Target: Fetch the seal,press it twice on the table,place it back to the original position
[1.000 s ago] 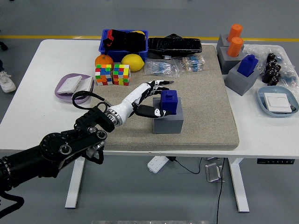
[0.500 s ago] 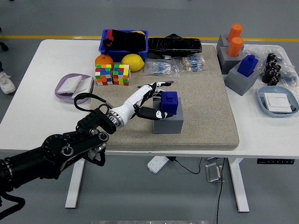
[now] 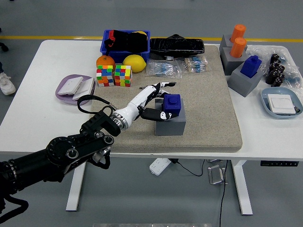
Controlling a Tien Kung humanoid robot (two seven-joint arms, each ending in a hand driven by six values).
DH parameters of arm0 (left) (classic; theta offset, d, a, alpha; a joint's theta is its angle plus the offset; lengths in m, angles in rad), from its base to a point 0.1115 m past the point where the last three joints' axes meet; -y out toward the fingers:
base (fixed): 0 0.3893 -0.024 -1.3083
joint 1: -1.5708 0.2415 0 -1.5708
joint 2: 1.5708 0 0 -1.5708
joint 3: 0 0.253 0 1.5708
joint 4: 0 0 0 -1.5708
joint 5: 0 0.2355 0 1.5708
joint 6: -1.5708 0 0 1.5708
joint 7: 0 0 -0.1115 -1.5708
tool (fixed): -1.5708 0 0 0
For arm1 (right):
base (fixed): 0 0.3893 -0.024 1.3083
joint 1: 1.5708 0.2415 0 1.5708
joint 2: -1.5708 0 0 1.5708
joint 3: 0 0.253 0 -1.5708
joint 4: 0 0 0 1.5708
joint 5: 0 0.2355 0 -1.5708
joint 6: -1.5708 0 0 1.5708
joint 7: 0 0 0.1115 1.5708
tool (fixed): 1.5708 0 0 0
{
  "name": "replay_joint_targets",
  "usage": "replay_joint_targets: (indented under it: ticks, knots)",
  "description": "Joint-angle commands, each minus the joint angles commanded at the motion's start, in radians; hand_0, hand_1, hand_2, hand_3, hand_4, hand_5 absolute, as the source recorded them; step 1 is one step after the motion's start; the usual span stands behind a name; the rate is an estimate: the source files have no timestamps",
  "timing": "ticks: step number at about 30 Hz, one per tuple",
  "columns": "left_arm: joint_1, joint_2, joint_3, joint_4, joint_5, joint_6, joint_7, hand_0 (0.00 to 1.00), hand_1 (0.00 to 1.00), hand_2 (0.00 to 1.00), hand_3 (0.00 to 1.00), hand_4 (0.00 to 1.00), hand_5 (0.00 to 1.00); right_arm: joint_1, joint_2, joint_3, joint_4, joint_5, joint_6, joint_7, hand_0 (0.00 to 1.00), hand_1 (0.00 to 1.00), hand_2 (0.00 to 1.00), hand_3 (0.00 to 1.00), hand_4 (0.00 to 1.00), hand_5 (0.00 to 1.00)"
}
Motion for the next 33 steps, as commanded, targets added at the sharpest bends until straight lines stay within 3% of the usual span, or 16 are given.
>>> replay_joint_targets:
  ticks: [14, 15, 20, 21, 33]
  knots:
    - [-0.001, -0.011, 0.003, 0.010, 0.004, 0.035, -0.013, 0.869, 0.661, 0.560, 0.844, 0.709, 0.002, 0.002, -0.002, -0.001, 0.000, 0.003, -0.002, 0.001, 0.882, 0.748, 0.735, 0.756, 0.849, 0.533]
    - [-0.001, -0.011, 0.004, 0.011, 0.004, 0.038, -0.016, 0.852, 0.606, 0.523, 0.839, 0.644, 0.002, 0.002, -0.002, -0.001, 0.000, 0.002, -0.003, 0.001, 0.882, 0.747, 0.735, 0.756, 0.848, 0.534]
    - [-0.001, -0.016, 0.004, 0.018, -0.001, 0.060, -0.037, 0.852, 0.606, 0.523, 0.839, 0.644, 0.002, 0.001, -0.001, -0.001, 0.000, 0.002, -0.004, 0.002, 0.882, 0.747, 0.735, 0.756, 0.848, 0.534]
    - [-0.001, -0.016, 0.004, 0.019, -0.004, 0.065, -0.043, 0.839, 0.560, 0.495, 0.824, 0.578, 0.002, 0.000, -0.001, -0.002, 0.000, 0.003, -0.005, 0.003, 0.882, 0.747, 0.733, 0.756, 0.848, 0.534]
    - [-0.006, -0.004, -0.035, 0.003, -0.005, 0.071, -0.054, 0.836, 0.546, 0.487, 0.819, 0.579, 0.002, 0.000, -0.001, 0.004, 0.000, 0.001, -0.006, 0.005, 0.882, 0.746, 0.731, 0.755, 0.848, 0.534]
